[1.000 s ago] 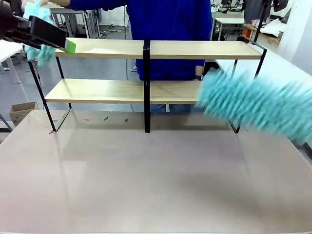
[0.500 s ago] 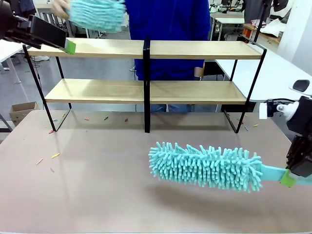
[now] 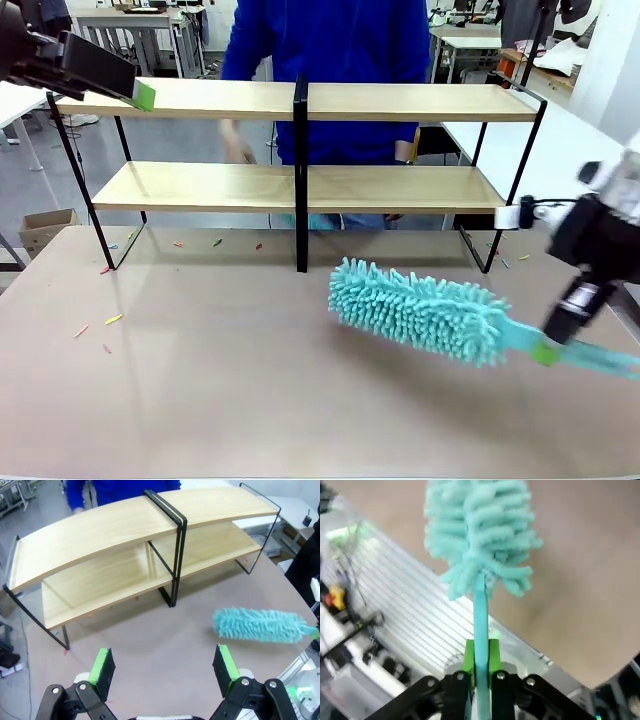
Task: Clean the shelves.
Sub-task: Clean another randomly selected level of the Shelf with the Duster.
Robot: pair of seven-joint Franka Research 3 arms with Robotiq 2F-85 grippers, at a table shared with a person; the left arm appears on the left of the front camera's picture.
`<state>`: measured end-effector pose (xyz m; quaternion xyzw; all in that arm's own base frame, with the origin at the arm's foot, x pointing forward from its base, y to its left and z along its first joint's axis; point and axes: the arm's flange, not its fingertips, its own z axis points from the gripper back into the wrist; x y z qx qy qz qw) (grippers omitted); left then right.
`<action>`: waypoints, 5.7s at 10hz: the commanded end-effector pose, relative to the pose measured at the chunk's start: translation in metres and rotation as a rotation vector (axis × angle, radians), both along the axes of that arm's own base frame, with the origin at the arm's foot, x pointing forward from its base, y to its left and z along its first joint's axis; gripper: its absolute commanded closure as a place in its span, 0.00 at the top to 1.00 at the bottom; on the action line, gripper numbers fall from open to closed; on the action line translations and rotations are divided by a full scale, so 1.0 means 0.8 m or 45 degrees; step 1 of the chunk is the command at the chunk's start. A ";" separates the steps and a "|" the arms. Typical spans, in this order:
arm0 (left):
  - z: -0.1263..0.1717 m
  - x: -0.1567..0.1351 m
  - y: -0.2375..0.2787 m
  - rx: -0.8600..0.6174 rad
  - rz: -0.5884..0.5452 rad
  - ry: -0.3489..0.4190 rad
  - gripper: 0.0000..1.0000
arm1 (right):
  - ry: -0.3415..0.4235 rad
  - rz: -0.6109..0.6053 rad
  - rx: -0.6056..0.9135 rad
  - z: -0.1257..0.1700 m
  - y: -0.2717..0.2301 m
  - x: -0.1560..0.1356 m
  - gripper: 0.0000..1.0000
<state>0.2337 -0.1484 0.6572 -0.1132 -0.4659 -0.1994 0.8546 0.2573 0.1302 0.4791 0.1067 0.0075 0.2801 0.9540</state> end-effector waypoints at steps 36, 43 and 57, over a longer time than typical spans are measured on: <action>-0.001 -0.002 0.001 0.001 0.004 -0.004 1.00 | -0.017 -0.240 0.179 -0.157 0.477 0.294 0.12; -0.001 -0.002 0.001 0.001 0.004 -0.004 1.00 | 0.277 0.644 0.093 -0.150 0.421 0.267 0.12; -0.001 -0.002 0.001 0.001 0.004 -0.004 1.00 | -0.103 0.759 0.424 -0.056 0.123 0.058 0.12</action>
